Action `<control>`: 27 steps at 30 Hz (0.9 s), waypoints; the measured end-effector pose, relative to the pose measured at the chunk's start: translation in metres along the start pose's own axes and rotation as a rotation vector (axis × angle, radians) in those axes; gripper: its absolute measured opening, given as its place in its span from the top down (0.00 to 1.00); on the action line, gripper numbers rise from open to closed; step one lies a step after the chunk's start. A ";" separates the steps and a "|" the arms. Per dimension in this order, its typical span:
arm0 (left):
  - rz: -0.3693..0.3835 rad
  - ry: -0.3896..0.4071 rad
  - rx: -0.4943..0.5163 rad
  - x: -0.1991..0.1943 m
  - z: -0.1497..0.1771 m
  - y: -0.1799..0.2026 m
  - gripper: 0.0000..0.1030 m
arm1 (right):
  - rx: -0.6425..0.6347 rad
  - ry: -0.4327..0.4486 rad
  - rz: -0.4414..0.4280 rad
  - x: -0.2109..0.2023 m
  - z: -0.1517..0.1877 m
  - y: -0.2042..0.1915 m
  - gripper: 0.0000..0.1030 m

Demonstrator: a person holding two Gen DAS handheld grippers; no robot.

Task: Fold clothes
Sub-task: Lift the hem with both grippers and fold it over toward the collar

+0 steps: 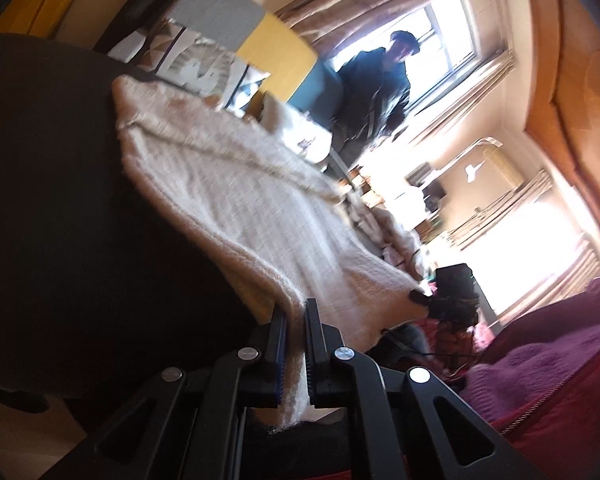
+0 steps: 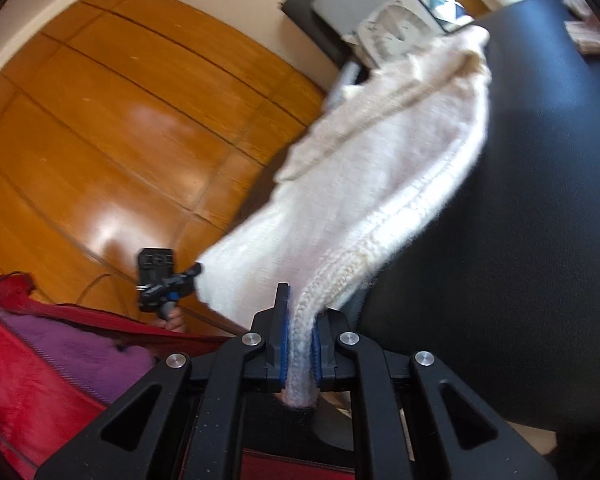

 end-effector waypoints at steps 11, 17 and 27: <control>-0.191 -0.231 -0.071 0.031 0.048 -0.052 0.80 | 0.057 -0.131 0.228 -0.005 0.017 0.047 0.85; -0.114 -0.214 -0.172 0.029 0.053 -0.056 0.75 | 0.024 -0.167 0.252 -0.002 0.015 0.044 0.56; -0.093 -0.235 -0.247 0.040 0.072 -0.053 0.77 | 0.091 -0.186 0.258 0.006 0.020 0.044 0.73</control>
Point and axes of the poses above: each gripper's, at about its wrist camera, not at the fingertips, and x roughly the way its jaws point, y to its right, z to its underside, the point moved 10 cm from there along x, roughly the way its jaws point, and after that the axes turned 6 degrees about -z, right-handed, at the moved point
